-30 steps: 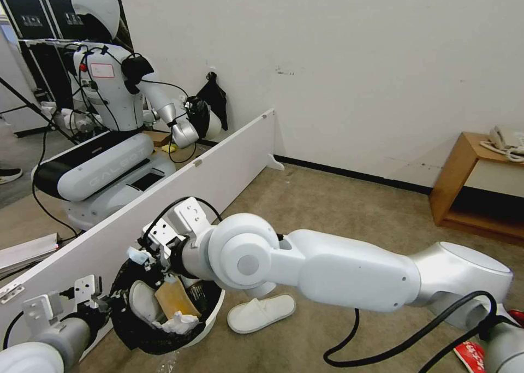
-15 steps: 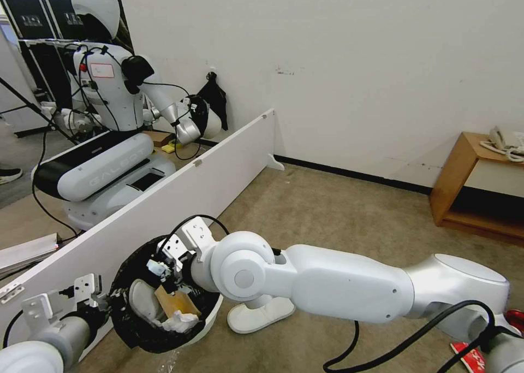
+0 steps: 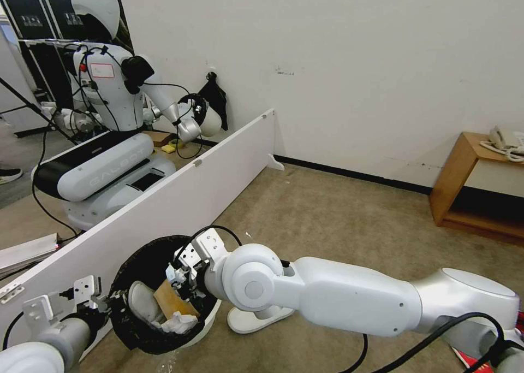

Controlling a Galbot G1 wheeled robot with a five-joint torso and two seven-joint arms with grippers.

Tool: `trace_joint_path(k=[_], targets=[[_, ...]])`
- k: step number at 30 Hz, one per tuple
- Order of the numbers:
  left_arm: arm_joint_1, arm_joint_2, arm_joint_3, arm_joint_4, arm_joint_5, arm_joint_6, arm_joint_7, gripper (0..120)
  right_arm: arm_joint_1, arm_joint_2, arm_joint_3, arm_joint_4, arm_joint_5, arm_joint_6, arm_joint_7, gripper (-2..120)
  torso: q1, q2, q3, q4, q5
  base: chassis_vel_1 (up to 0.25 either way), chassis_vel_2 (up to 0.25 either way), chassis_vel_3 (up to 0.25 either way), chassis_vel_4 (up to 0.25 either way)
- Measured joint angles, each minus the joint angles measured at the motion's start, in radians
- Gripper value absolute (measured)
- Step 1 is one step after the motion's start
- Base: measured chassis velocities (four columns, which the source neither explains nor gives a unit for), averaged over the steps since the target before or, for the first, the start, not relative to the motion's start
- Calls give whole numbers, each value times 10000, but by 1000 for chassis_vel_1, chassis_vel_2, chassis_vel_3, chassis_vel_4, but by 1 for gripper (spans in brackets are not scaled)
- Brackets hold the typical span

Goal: Pick up the trash bin, then pick up the garbage from the floor and place it into the trash bin.

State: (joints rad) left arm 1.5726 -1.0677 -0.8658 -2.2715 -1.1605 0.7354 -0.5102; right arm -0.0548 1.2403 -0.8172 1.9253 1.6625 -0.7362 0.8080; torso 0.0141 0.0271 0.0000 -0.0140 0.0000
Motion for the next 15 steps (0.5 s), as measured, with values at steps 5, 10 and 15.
trace_joint_path(k=[5, 10, 15], targets=[[-10, 4, -5, 55, 14, 0, 3, 1, 29, -48, 197, 116, -54, 3, -6, 63, 0, 0, 0, 1, 0, 0, 0, 0, 0], [-20, 6, -9, 119, 37, 0, 7, 1, 65, -138, 433, 336, -82, 6, -7, 77, 0, 1, 0, 1, 0, 0, 0, 0, 0], [-50, -21, 2, 152, 67, 0, 13, 1, 133, -168, 632, 503, -202, 8, 3, 97, 0, 0, 0, 0, 0, 0, 0, 0, 0]])
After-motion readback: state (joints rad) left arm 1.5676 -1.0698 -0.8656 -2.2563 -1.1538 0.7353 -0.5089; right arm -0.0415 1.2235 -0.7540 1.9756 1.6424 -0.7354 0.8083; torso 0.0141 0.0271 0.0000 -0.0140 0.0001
